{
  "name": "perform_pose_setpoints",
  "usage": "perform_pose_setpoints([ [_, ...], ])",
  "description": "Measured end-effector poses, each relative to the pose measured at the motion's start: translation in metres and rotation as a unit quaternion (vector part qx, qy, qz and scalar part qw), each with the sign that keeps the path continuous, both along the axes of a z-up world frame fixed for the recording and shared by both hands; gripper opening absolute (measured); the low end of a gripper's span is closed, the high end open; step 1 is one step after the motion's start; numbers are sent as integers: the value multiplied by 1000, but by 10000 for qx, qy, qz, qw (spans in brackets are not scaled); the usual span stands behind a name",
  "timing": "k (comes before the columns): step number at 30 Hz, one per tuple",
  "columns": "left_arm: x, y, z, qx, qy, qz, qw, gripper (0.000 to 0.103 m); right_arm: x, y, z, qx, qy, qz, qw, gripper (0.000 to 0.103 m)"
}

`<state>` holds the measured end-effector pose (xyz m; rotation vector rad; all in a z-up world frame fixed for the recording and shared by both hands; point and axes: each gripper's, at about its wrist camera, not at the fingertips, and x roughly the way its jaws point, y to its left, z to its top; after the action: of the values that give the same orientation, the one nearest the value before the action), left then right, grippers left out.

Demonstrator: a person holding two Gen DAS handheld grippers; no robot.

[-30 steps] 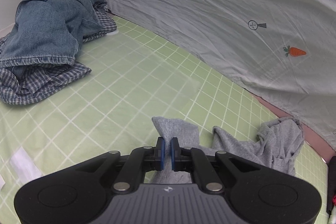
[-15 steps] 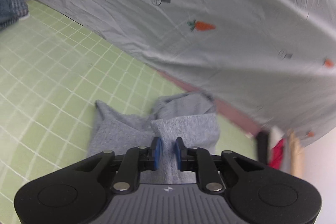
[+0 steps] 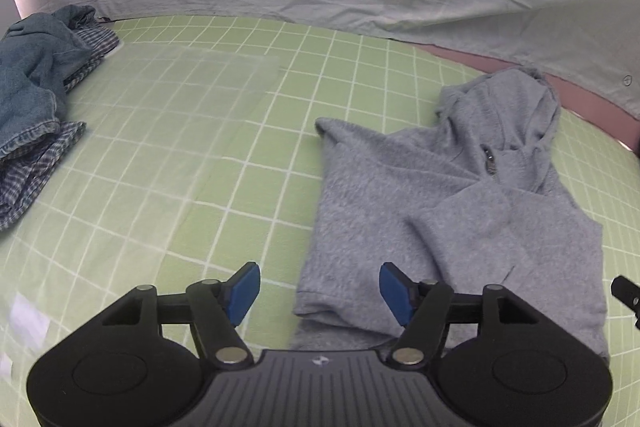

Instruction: Fold clothes

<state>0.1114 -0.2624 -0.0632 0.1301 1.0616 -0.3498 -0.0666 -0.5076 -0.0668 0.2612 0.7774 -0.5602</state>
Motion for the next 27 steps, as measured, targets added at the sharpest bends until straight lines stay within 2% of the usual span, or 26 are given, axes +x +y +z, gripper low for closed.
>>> perform_pose_setpoints([
  [4, 3, 0, -14, 203, 70, 77, 9997, 74, 39, 19, 1, 92, -101, 646, 9978, 90],
  [10, 6, -1, -23, 221, 162, 189, 9994, 82, 82, 46, -8, 433, -68, 1381, 9895, 75],
  [17, 6, -5, -30, 242, 172, 198, 9994, 87, 96, 64, -28, 545, 258, 1687, 9838, 59],
  [22, 7, -7, -33, 264, 150, 170, 9994, 91, 100, 69, -35, 394, 438, 1888, 9802, 58],
  [25, 7, -6, -34, 249, 170, 180, 9994, 91, 97, 67, -33, 363, 401, 1965, 9790, 41],
  [26, 7, -6, -34, 244, 183, 185, 9994, 91, 94, 65, -30, 359, 354, 1942, 9797, 30],
  [27, 8, -7, -33, 245, 193, 192, 9993, 91, 91, 63, -28, 356, 306, 1919, 9803, 13],
])
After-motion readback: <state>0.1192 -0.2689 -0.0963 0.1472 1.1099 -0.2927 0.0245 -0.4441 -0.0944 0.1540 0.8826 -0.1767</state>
